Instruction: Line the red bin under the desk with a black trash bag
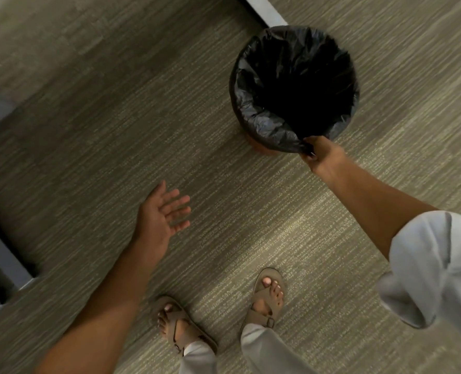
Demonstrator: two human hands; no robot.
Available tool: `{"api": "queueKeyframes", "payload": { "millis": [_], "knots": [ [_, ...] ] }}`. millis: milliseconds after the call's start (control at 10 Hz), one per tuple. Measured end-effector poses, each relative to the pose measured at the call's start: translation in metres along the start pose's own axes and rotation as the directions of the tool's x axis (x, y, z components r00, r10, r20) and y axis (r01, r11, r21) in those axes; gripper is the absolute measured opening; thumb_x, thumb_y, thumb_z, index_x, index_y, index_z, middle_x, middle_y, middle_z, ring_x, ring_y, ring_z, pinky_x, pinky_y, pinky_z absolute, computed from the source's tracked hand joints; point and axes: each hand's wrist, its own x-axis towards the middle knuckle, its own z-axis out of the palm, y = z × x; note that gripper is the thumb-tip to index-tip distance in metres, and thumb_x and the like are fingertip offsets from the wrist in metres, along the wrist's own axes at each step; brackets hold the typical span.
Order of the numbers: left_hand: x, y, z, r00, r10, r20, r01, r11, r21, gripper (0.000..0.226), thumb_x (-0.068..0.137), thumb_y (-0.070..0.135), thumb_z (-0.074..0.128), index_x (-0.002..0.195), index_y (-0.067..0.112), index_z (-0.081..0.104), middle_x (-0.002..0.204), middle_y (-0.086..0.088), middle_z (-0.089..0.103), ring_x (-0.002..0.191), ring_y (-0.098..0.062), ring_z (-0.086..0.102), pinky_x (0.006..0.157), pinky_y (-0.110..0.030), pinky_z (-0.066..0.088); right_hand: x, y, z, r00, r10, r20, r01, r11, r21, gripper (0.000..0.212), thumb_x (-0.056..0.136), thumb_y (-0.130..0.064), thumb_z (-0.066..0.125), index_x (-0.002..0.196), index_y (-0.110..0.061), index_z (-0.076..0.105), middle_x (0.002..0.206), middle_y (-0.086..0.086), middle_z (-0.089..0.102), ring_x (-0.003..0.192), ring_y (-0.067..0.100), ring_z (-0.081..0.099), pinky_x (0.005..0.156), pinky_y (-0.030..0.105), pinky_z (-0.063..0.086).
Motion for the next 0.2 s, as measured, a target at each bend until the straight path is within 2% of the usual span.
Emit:
{"api": "queueKeyframes", "payload": {
  "millis": [100,200],
  "knots": [
    [-0.010,0.016,0.015,0.997,0.070,0.021,-0.071,0.996,0.058,0.045,0.090,0.054,0.051,0.114,0.018,0.064,0.109,-0.003,0.076,0.106,-0.023,0.069,0.077,-0.040,0.051,-0.008,-0.001,-0.004,0.994,0.092,0.064,-0.086,0.992,-0.096,0.008,0.095,-0.014,0.064,0.097,-0.007,0.061,0.096,0.007,0.062,0.080,0.018,0.061,0.059,0.029,0.057],
    [-0.020,0.030,0.033,0.977,0.213,0.014,-0.213,0.967,0.139,0.035,0.088,0.045,0.058,0.109,0.018,0.067,0.105,-0.001,0.077,0.100,-0.021,0.071,0.074,-0.037,0.055,-0.020,-0.005,-0.011,0.990,0.134,0.041,-0.122,0.968,-0.220,0.055,0.077,-0.041,0.081,0.120,-0.012,0.062,0.123,0.009,0.056,0.111,0.030,0.055,0.093,0.054,0.049]
  ]
}}
